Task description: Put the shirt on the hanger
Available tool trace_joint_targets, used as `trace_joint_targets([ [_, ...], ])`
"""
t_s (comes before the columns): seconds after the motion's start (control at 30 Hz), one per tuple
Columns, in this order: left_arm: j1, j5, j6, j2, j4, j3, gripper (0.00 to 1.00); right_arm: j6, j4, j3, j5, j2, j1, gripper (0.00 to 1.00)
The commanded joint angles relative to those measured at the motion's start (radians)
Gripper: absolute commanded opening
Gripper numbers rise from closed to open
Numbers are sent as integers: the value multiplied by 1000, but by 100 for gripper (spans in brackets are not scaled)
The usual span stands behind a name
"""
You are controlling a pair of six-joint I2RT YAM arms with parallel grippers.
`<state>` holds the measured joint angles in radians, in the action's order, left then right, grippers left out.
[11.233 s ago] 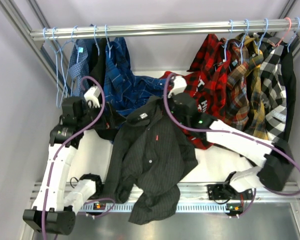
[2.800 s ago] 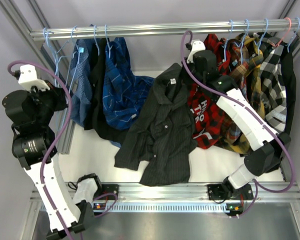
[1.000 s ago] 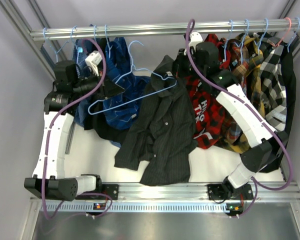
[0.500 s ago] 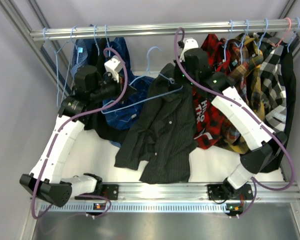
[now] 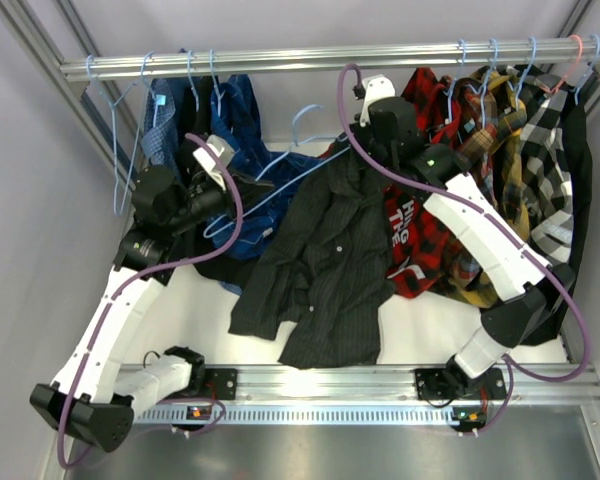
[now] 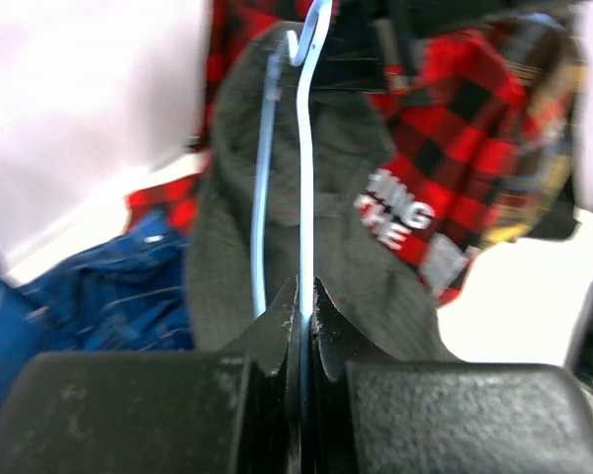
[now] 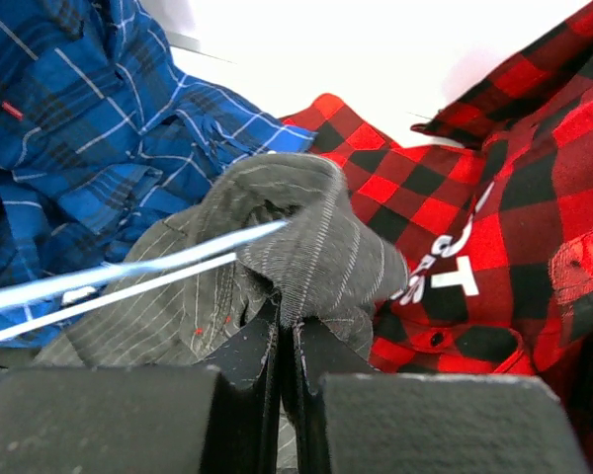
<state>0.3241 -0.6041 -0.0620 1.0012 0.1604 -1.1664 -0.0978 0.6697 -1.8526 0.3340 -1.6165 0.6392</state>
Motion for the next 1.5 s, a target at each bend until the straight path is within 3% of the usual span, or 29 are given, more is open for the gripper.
trace_joint_targets([
  [0.0,1,-213,-35,30,-111,-3,0,44,-27,-22,-12,29,4,0],
  [0.13,0,-287,3,31,-3,-29,0,90,-28,-28,72,12,4,0],
  [0.3,0,-188,97,-30,169,-85,0,147,-28,-28,126,9,-4,0],
  [0.47,1,-146,159,-70,327,-137,0,133,-33,-25,88,-2,-33,0],
  [0.63,0,-221,152,-59,378,-159,0,106,-56,-25,43,-17,-41,0],
  [0.87,0,-154,182,-24,375,-131,0,32,-64,-46,-91,7,-44,0],
  [1.07,0,-80,151,-12,226,-99,0,-34,-62,15,-183,88,-42,0],
  [1.2,0,-37,45,0,23,-33,0,-68,-62,58,-216,121,-42,0],
  [1.47,1,23,-71,54,-25,-3,0,-83,-62,0,-257,132,-44,0],
])
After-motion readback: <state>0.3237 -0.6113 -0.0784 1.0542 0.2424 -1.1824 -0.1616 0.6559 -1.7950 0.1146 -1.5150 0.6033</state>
